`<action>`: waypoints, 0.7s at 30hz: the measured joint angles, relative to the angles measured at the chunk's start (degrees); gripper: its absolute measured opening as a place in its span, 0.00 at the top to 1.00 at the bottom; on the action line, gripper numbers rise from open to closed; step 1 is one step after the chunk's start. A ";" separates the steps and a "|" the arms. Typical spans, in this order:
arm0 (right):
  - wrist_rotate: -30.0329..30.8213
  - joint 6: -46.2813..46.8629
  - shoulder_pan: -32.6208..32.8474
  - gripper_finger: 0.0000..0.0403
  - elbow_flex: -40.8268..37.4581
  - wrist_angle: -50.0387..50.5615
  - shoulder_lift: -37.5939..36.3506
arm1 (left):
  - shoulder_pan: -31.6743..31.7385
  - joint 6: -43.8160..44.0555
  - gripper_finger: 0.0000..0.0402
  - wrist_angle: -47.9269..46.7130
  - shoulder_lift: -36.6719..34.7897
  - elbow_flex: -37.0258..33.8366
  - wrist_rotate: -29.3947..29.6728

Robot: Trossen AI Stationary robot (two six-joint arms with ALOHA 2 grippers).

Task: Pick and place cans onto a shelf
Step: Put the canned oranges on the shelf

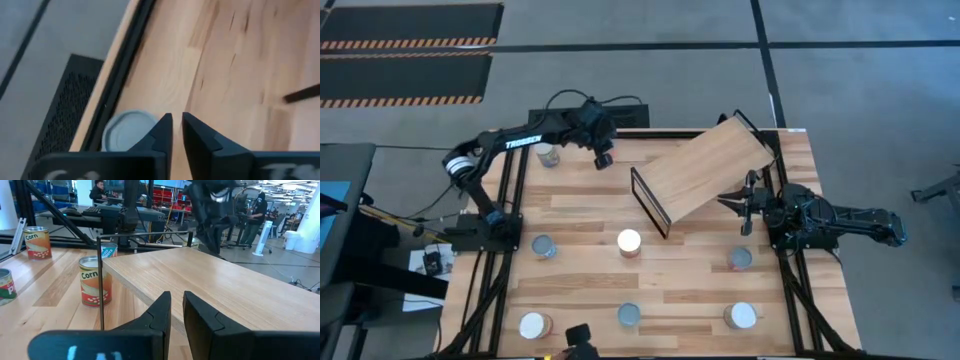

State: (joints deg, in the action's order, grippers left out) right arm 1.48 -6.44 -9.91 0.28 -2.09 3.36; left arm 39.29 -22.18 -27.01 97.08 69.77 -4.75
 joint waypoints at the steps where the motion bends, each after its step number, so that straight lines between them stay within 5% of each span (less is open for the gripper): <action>1: 0.00 0.00 0.00 0.81 0.01 0.00 0.00 | 0.02 -0.79 0.88 -0.52 0.67 0.07 0.15; 11: 0.00 0.00 0.02 0.81 0.01 0.02 0.00 | -0.34 -5.44 0.67 -2.44 3.41 0.27 2.06; 21: 0.00 0.00 0.02 0.81 -0.01 0.04 0.02 | 0.00 -7.92 0.65 -1.43 4.35 0.29 4.59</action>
State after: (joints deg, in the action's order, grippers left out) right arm 1.48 -6.44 -9.89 0.27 -2.05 3.38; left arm 39.29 -30.10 -28.43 101.43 70.06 -0.16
